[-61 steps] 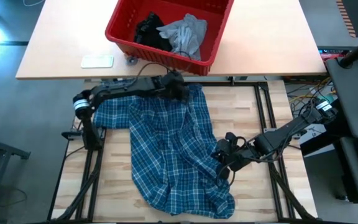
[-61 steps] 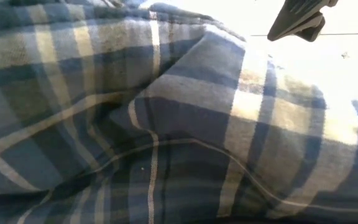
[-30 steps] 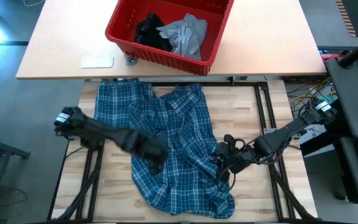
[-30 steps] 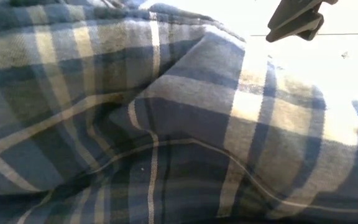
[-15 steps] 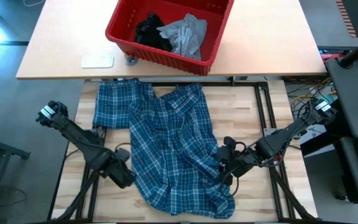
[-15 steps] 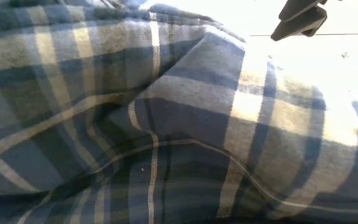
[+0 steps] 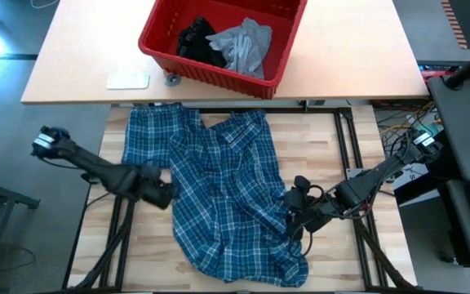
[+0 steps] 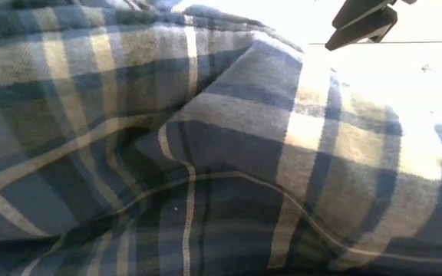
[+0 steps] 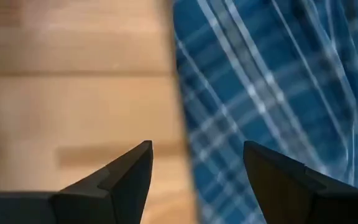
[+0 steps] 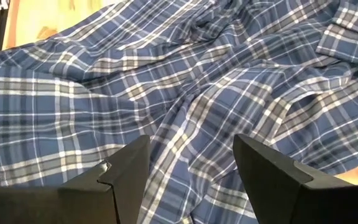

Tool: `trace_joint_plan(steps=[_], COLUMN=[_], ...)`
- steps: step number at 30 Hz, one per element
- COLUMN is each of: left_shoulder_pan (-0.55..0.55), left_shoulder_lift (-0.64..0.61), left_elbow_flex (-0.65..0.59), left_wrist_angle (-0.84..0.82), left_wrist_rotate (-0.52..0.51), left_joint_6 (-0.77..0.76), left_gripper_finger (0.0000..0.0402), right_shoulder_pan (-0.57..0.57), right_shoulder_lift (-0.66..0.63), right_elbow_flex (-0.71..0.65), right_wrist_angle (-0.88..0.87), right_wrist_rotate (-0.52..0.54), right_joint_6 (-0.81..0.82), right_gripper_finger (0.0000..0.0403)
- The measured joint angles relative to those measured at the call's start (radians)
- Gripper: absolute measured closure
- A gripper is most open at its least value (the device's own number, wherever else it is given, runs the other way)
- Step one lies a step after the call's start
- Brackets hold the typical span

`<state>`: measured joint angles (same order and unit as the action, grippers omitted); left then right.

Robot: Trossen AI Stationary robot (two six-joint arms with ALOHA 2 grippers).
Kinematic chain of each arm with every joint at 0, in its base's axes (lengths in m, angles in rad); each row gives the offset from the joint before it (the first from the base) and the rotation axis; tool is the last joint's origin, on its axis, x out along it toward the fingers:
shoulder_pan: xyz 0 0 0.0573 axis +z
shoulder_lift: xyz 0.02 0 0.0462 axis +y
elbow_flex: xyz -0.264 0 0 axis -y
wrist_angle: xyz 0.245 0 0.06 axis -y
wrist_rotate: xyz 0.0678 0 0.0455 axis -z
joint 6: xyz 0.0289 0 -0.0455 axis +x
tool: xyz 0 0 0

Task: Fold Laundry from Bin
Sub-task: Fold the blue patterned long sleeve shirt

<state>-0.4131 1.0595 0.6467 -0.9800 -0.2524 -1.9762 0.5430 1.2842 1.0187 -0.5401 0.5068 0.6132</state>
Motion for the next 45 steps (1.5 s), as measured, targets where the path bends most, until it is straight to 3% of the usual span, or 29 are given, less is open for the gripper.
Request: trace_joint_plan(steps=[6, 10, 16, 22, 26, 29, 34, 38, 45], left_shoulder_pan=[0.140, 0.175, 0.156, 0.147, 0.120, 0.174, 0.306, 0.382, 0.435], left_shoulder_lift=[0.036, 0.100, 0.196, 0.196, 0.194, 0.170, 0.126, 0.083, 0.094], left_elbow_flex=[-0.129, -0.184, -0.190, -0.042, 0.107, 0.129, 0.034, -0.068, -0.161], left_wrist_angle=[0.282, 0.462, 0.470, 0.328, 0.067, 0.012, 0.048, 0.190, 0.256], left_wrist_rotate=[-0.015, -0.014, 0.017, 0.007, -0.060, -0.075, 0.003, 0.020, -0.040], left_joint_6=[0.125, 0.183, 0.149, 0.320, 0.351, 0.411, 0.467, 0.491, 0.494], left_gripper_finger=[0.0170, 0.0221, 0.0379, 0.0399, 0.0391, 0.0379, 0.0330, 0.0272, 0.0210], right_shoulder_pan=[0.000, -0.001, -0.002, -0.002, -0.002, -0.003, -0.003, -0.003, -0.003], right_shoulder_lift=[0.000, 0.000, 0.000, 0.000, 0.000, 0.000, 0.000, 0.000, 0.000], right_elbow_flex=[0.000, 0.000, 0.000, 0.000, 0.000, 0.000, 0.000, 0.000, 0.000], right_wrist_angle=[0.000, 0.001, 0.000, -0.001, -0.001, -0.001, -0.001, -0.001, -0.001], right_wrist_rotate=[0.018, 0.020, 0.020, 0.020, 0.020, 0.039, 0.055, 0.055, 0.055], right_joint_6=[0.041, 0.041, 0.063, 0.067, 0.068, 0.068, 0.078, 0.084, 0.088], right_gripper_finger=[0.0176, 0.0176, 0.0176, 0.0176, 0.0177, 0.0177, 0.0177, 0.0177, 0.0177])
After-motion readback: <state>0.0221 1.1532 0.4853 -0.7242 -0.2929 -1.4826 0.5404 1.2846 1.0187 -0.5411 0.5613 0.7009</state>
